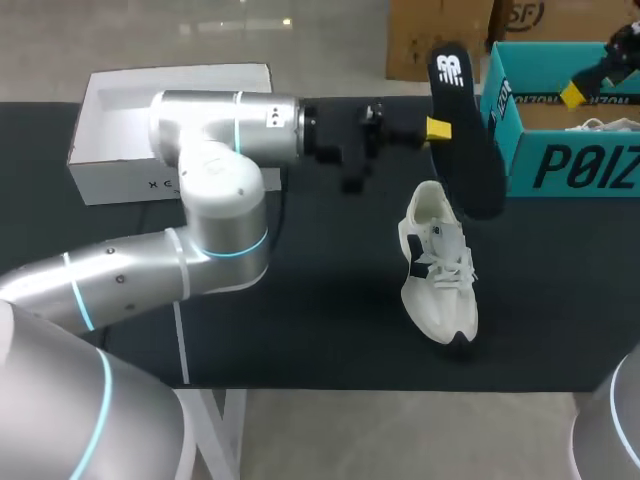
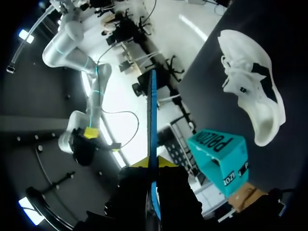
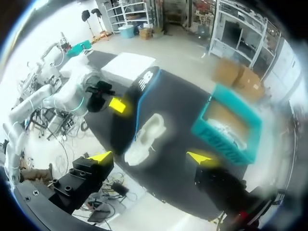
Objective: Take the shoe out of the shoebox, open the shoe tongue, remove and reinsert the insole, then place the shoe into the shoebox
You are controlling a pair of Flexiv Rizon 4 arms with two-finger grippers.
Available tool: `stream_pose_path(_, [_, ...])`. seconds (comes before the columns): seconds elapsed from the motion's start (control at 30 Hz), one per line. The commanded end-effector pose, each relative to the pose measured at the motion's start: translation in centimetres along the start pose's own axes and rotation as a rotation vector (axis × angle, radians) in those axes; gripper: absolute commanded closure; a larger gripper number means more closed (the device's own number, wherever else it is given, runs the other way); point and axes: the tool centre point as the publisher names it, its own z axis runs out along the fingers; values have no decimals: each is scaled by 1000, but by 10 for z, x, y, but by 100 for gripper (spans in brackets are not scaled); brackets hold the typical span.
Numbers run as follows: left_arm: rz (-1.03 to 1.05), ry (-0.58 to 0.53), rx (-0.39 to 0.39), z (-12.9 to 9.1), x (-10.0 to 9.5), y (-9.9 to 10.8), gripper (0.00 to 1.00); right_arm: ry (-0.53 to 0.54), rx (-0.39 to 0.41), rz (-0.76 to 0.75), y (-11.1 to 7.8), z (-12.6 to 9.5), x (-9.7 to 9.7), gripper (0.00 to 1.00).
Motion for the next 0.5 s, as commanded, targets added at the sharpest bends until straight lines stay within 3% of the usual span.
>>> stream_pose_path(0.03, [4,10,19,-12,-1,5,100,-6,-113,-42,-24,-6,12,0])
stream_pose_path(0.2, [4,21,28,-15,-1,6,100,-2,-133,-64,-28,-12,25,0])
stream_pose_path(0.5, [-8,35,56,-11,-1,8,100,10,-146,-66,-28,-16,27,0])
